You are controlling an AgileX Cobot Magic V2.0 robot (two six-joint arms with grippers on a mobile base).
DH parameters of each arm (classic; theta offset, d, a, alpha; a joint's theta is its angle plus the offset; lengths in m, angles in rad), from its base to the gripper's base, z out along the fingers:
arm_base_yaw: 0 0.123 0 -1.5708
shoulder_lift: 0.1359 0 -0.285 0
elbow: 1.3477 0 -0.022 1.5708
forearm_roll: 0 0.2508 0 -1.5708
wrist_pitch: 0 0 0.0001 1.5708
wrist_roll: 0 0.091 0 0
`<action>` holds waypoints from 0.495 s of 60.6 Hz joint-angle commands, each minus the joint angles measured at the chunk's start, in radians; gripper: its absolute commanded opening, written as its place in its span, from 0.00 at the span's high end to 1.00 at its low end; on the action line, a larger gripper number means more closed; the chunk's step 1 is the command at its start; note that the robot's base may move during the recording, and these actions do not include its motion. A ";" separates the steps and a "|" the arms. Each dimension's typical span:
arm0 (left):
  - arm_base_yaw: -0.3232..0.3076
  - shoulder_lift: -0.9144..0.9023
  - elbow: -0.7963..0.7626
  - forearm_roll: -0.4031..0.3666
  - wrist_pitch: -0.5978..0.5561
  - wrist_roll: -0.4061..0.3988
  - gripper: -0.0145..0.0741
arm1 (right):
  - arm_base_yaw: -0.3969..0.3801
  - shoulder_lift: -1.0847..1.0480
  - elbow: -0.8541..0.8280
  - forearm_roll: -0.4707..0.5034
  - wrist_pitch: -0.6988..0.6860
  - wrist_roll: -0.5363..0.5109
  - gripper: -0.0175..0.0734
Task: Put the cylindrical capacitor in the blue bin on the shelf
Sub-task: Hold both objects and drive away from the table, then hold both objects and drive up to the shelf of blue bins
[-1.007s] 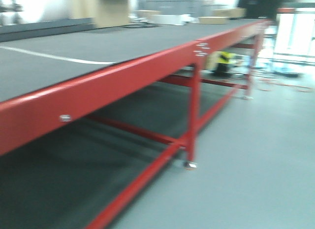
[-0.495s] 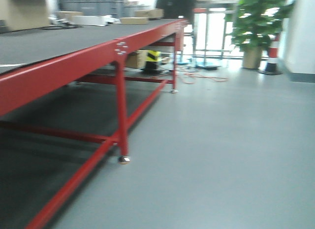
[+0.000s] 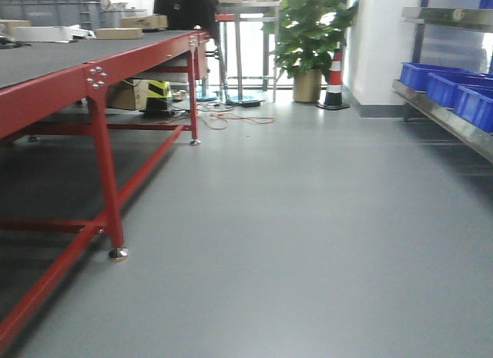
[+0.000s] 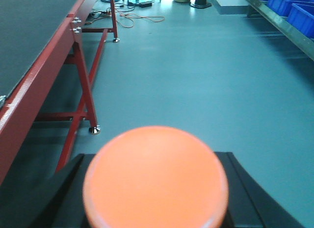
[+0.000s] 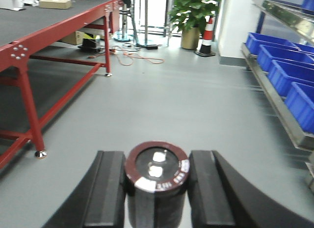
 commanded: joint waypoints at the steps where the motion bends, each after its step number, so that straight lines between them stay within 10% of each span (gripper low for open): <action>1: -0.007 -0.004 -0.002 0.010 -0.019 0.000 0.96 | 0.000 -0.004 -0.006 -0.003 -0.029 -0.003 0.95; 30: -0.007 -0.021 -0.004 0.018 -0.035 0.000 0.96 | 0.000 -0.026 -0.006 -0.003 -0.046 -0.003 0.95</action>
